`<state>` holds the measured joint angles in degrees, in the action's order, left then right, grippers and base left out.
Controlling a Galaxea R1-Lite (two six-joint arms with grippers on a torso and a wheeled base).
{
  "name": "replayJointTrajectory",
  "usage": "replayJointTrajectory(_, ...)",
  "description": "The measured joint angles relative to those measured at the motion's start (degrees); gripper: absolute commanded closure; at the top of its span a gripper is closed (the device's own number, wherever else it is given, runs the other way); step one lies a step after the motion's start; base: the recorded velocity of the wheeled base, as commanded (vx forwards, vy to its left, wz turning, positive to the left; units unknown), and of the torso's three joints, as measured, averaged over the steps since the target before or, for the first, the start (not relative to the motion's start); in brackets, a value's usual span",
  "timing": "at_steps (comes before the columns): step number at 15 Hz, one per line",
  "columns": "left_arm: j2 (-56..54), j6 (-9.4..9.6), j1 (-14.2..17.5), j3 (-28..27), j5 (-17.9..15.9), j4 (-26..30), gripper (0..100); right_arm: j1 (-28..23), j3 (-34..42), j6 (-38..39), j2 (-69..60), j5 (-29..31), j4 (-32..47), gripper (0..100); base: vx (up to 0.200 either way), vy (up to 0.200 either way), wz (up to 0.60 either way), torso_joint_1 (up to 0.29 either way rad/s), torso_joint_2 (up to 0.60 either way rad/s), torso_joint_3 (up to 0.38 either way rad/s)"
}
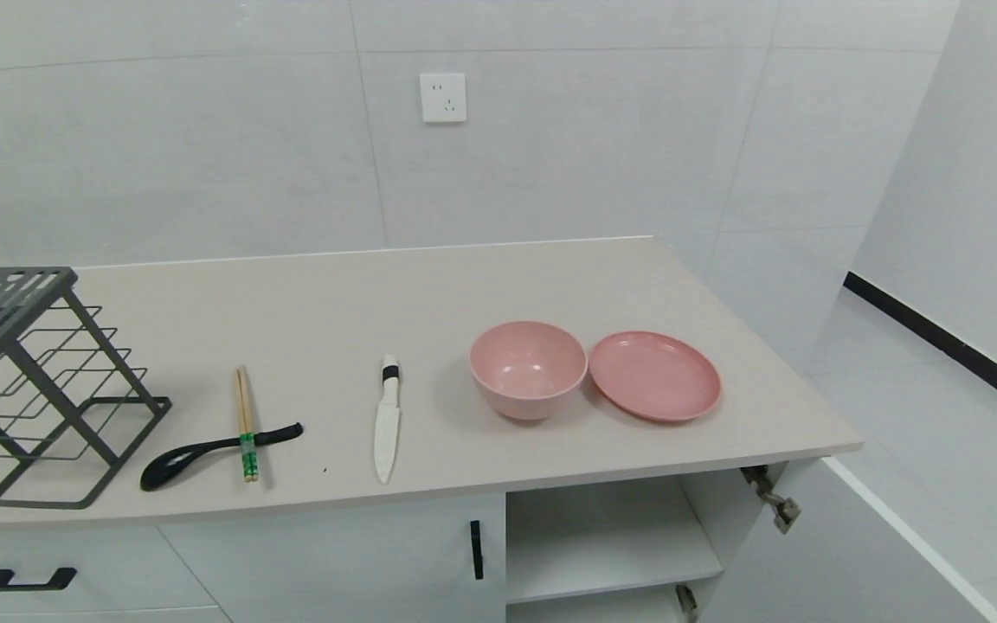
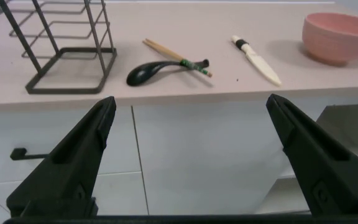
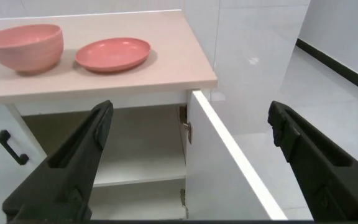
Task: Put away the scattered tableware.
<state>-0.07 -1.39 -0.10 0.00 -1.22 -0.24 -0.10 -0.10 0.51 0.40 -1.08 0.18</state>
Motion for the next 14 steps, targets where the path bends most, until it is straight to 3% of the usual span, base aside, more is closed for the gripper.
replayJointTrajectory(7,0.0,0.00,0.0,0.0,0.0,0.0,0,0.0,0.0,0.0,0.0,0.0,0.0,0,0.000,0.000,0.00,0.287,-0.58,-0.288)
replayJointTrajectory(10,0.0,0.02,0.0,0.0,0.0,0.0,0,0.0,0.0,0.0,0.0,0.0,0.0,0,0.200,0.000,0.00,0.050,-0.12,-0.056)
replayJointTrajectory(14,0.0,-0.06,0.0,0.0,0.0,0.0,0,0.0,0.0,0.0,0.0,0.0,0.0,0,0.000,0.000,0.00,0.000,0.00,0.000)
